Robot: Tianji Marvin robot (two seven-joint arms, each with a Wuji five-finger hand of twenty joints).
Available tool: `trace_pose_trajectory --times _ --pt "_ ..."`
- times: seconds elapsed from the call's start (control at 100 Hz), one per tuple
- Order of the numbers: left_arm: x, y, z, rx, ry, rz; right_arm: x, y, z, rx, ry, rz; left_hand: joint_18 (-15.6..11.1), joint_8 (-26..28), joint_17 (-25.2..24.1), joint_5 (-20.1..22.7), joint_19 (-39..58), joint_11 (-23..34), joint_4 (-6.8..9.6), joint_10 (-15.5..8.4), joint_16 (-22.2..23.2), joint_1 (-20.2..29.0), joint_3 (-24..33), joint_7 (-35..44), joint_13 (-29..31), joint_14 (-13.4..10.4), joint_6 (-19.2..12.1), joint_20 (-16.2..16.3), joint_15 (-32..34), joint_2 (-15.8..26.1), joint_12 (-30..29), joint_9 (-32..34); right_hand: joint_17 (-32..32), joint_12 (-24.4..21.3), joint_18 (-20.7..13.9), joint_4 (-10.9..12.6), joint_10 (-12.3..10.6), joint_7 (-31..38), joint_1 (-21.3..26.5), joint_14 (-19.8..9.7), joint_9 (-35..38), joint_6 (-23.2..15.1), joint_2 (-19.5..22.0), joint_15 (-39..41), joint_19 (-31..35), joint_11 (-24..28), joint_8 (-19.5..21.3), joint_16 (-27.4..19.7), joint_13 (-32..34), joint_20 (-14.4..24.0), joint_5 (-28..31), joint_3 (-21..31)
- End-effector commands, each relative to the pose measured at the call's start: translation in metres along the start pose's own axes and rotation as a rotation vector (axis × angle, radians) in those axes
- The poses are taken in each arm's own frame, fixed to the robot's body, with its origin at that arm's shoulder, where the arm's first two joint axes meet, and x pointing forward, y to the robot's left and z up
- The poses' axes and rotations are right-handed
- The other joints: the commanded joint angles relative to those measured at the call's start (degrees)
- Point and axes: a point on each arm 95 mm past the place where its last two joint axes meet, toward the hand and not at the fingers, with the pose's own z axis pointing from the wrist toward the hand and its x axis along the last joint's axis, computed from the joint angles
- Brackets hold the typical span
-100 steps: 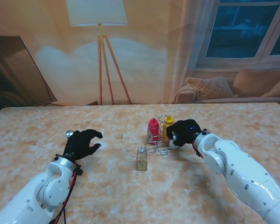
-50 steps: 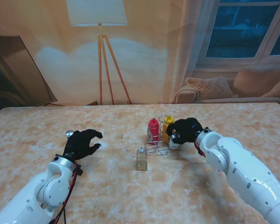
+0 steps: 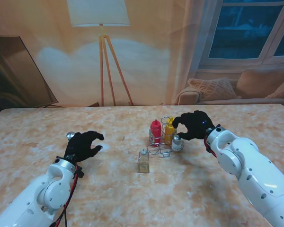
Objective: Place the seasoning bottles into the rack
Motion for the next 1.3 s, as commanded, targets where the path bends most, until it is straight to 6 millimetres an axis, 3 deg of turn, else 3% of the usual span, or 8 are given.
trace_pose_trajectory --times 0.0,0.11,0.24,0.37,0.51,0.91,1.29 --pt "0.001 0.001 0.0 -0.011 0.0 -0.002 0.01 0.008 -0.002 -0.022 0.031 0.032 0.0 0.4 -0.8 0.6 -0.7 -0.6 -1.13 -0.9 0.6 1.1 0.0 1.0 -1.6 0.2 -0.7 -0.5 -1.2 -0.5 -0.2 -1.8 0.1 -2.2 -0.3 0.9 0.7 -1.4 0.4 0.1 0.6 3.1 0.3 -1.0 0.8 -1.3 0.1 -1.4 0.1 -1.2 2.3 0.5" --pt "0.002 0.002 -0.001 -0.011 0.002 -0.004 0.018 0.018 -0.006 -0.03 0.059 0.108 -0.1 0.4 -0.8 0.6 -0.7 -0.6 -1.14 -1.0 0.6 1.1 0.0 1.0 -1.6 0.2 -0.7 -0.6 -1.2 -0.4 -0.2 -1.8 2.7 -5.0 -2.6 1.4 0.4 -5.5 0.4 -0.4 4.1 7.3 0.1 -3.8 0.0 -3.1 -1.8 -3.4 2.9 -3.3 5.9 1.2" --pt "0.002 0.002 -0.001 -0.011 0.002 -0.004 0.03 0.022 -0.008 -0.007 0.102 0.193 -0.2 0.4 -0.8 0.6 -0.7 -0.6 -1.09 -0.9 0.6 1.2 0.1 1.0 -1.6 0.1 -0.7 -0.6 -1.1 -0.5 -0.2 -1.8 5.3 -7.3 -4.6 1.2 0.4 -7.5 0.3 -0.5 7.2 8.8 -0.1 -6.5 -0.8 -4.7 -3.0 -5.3 5.5 -5.5 8.9 1.4" --pt "0.002 0.002 -0.001 -0.013 0.004 -0.005 0.042 0.022 -0.007 0.034 0.138 0.258 -0.3 0.4 -0.7 0.6 -0.7 -0.6 -1.1 -0.9 0.6 1.1 0.1 1.0 -1.5 0.1 -0.6 -0.6 -1.1 -0.5 -0.2 -1.8 7.8 -12.9 -6.9 1.1 2.1 -10.9 -0.2 0.6 9.8 10.8 0.2 -13.3 -3.6 -9.7 -5.6 -11.5 6.7 -12.4 9.8 0.8" --pt "0.002 0.002 -0.001 -0.015 0.005 -0.005 0.054 0.018 0.0 0.071 0.173 0.332 -0.3 0.4 -0.7 0.6 -0.8 -0.6 -1.12 -0.9 0.6 1.0 0.2 1.0 -1.5 0.1 -0.7 -0.7 -1.1 -0.5 -0.2 -1.8 7.9 -16.0 -7.0 1.0 3.6 -13.8 -1.3 1.9 9.0 13.3 0.4 -15.5 -4.3 -11.4 -7.9 -14.9 5.8 -17.2 8.8 0.1" --pt "0.001 0.002 -0.001 -0.016 0.006 -0.007 0.08 -0.002 0.021 0.157 0.231 0.414 -0.3 0.4 -0.9 0.6 -0.8 -0.6 -1.13 -0.9 0.6 1.0 0.3 1.0 -1.7 0.1 -0.7 -0.8 -1.1 -0.6 -0.2 -1.8 4.7 -18.0 -5.1 0.7 6.9 -17.6 -3.3 4.9 3.3 17.4 0.3 -18.2 -7.0 -12.0 -9.8 -17.7 1.0 -20.6 5.4 -0.4" --pt "0.0 0.002 -0.001 -0.013 0.005 -0.007 0.093 -0.016 0.032 0.187 0.262 0.429 -0.2 0.4 -1.0 0.6 -0.8 -0.7 -1.13 -0.7 0.6 1.0 0.2 1.0 -1.8 0.1 -0.7 -0.8 -1.2 -0.5 -0.2 -1.8 3.4 -18.3 -4.8 0.5 6.8 -18.6 -4.0 5.0 1.4 17.3 -1.5 -18.5 -7.3 -11.6 -9.5 -18.5 -0.6 -21.1 4.3 1.4"
